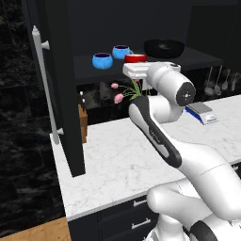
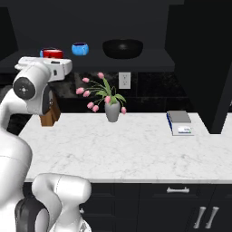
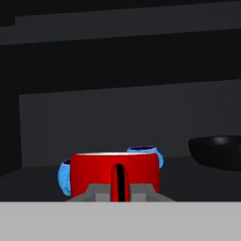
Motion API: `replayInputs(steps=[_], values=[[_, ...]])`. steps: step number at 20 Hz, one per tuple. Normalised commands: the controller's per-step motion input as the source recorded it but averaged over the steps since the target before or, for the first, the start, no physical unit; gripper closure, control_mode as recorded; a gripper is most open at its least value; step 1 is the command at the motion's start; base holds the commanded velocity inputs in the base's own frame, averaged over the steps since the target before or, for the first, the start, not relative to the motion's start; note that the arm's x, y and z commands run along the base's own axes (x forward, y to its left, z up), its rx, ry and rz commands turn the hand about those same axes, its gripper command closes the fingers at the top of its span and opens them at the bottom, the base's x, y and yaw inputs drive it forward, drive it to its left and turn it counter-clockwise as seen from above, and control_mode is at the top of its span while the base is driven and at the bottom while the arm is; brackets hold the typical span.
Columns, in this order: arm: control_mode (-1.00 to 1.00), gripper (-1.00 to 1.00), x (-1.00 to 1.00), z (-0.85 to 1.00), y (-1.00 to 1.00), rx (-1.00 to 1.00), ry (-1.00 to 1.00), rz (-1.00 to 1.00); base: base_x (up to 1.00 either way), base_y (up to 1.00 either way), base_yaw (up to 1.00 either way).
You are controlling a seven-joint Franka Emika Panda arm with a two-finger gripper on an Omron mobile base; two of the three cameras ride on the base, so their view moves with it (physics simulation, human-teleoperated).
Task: Gather all objects into one cabinet and sort the glasses and bowls to opposite sides.
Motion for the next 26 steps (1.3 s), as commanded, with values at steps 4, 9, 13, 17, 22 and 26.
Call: replayInputs(steps=[4, 9, 13, 17, 22, 26], values=[[-1.0, 1.0, 0.45, -0.19, 0.0, -0.02, -0.04, 0.0, 0.0, 0.0, 0.0], [-1.0, 1.0, 0.52, -0.02, 0.0, 0.0, -0.02, 0.0, 0.0, 0.0, 0.0], [-1.0, 1.0, 0.54, 0.0, 0.0, 0.0, 0.0, 0.0, 0.0, 0.0, 0.0], [-1.0, 1.0, 0.49, 0.0, 0.0, 0.0, 0.0, 0.0, 0.0, 0.0, 0.0], [-1.0, 1.0, 0.47, -0.05, 0.0, 0.0, -0.03, 0.0, 0.0, 0.0, 0.0], [-1.0, 1.0, 0.37, -0.25, 0.03, 0.0, -0.06, 0.0, 0.0, 0.0, 0.0]])
